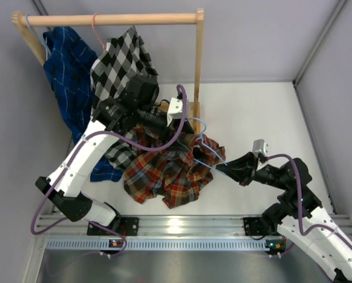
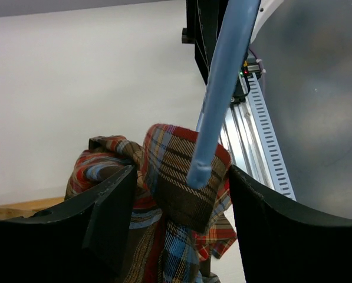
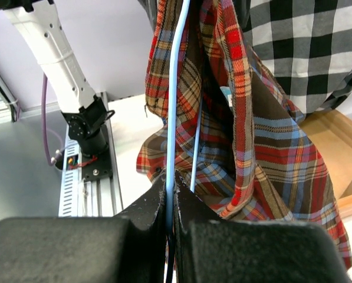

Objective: Place the shirt on the hanger

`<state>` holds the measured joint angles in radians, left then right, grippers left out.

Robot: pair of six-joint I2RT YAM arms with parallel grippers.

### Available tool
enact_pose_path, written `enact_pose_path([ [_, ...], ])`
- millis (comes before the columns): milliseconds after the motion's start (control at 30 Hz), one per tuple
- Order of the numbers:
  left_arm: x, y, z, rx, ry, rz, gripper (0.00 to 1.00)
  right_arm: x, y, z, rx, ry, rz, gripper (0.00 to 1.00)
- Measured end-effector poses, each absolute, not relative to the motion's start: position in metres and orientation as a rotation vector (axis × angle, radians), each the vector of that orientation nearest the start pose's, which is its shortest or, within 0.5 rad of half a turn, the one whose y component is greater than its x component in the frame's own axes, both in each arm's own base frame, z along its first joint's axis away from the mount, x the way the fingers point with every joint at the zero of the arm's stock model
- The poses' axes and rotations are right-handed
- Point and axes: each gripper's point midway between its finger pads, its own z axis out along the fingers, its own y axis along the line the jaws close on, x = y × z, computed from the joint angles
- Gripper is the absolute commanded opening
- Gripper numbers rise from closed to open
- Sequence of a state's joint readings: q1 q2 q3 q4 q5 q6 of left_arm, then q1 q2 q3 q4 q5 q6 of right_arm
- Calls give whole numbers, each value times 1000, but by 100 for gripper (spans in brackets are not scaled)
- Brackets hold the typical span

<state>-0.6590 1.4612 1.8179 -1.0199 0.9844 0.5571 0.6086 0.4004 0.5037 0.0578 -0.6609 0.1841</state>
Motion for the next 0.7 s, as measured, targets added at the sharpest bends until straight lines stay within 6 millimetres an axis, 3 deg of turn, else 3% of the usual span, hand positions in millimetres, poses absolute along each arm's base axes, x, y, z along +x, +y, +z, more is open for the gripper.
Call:
enact_pose_path([
  [67,175,-305,366,1609,1388,-1149,65,120,222,296,-875,1271,1098,0],
  [167,172,-302,364,1614,1398,-1151,34,118,223,294,-889,1274,1100,0],
  [200,171,-302,365,1617,1389,-1147,31,117,223,293,-894,1275,1102,0],
  [300,168,-301,367,1622,1372,-1157,39,114,224,293,-912,1269,1115,0],
  [333,166,-301,368,1624,1364,-1165,48,113,224,292,-919,1267,1120,0],
  [400,164,-301,370,1627,1351,-1181,50,110,225,292,-936,1263,1130,0],
  [467,162,-301,371,1629,1343,-1197,35,108,226,294,-948,1258,1136,0],
  [500,161,-301,371,1628,1343,-1204,23,108,226,296,-952,1254,1138,0],
  [533,160,-302,372,1629,1341,-1214,3,107,225,299,-953,1251,1136,0],
  [700,150,-302,377,1648,1284,-1258,0,109,224,307,-965,1262,1115,0],
])
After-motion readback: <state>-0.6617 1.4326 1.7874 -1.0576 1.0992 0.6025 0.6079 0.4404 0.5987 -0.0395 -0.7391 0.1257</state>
